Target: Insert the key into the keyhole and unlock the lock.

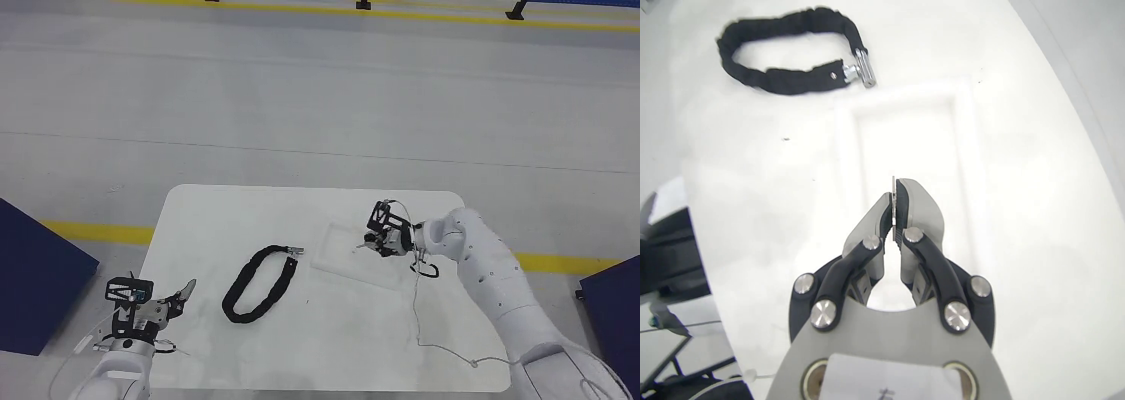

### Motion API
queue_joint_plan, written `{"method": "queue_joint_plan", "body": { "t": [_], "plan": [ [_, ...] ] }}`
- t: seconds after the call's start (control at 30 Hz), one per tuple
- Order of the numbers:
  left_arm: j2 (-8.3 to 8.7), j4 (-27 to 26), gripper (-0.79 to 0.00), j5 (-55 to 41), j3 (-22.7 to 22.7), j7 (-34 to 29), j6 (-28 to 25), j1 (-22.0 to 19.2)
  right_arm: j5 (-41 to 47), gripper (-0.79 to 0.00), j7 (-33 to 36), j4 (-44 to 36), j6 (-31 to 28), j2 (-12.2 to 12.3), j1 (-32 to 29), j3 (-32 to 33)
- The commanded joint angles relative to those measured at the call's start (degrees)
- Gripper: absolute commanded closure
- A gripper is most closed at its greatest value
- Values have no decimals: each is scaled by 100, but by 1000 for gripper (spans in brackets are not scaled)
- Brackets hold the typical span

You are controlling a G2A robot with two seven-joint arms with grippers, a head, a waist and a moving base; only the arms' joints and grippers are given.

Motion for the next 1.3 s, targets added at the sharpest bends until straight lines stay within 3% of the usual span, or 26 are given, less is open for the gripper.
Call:
{"method": "queue_joint_plan", "body": {
  "t": [0.0, 0.13, 0.43, 0.67, 0.83, 0.93, 1.03, 1.27],
  "plan": [
    [0, 0, -785, 0, 0, 0, 0, 0, 1078, 0, 457, -224, 12, 168, -412, 375],
    [0, 0, -785, 0, 0, 0, 0, 0, 3181, 0, 1692, -572, 58, 483, -1077, 951],
    [0, 0, -785, 0, 0, 0, 0, 0, 6905, 0, 3330, -2089, 1695, 1274, -2478, 1535],
    [0, 0, -785, 0, 0, 0, 0, 0, 8302, 0, 3696, -2662, 2060, 1700, -3108, 1668],
    [35, -73, -785, 466, -53, -208, -283, -116, 8534, 0, 3611, -2884, 1975, 1838, -3253, 1533],
    [58, -79, -785, 555, 42, -568, -796, -448, 8534, 0, 3611, -2884, 1975, 1838, -3253, 1533],
    [72, 87, -785, 600, 204, -1124, -1242, -1044, 8534, 0, 3611, -2884, 1975, 1838, -3253, 1533],
    [32, 1236, -785, 1289, 1154, -2040, -2182, -2902, 8534, 0, 3611, -2884, 1975, 1838, -3253, 1533]
  ]
}}
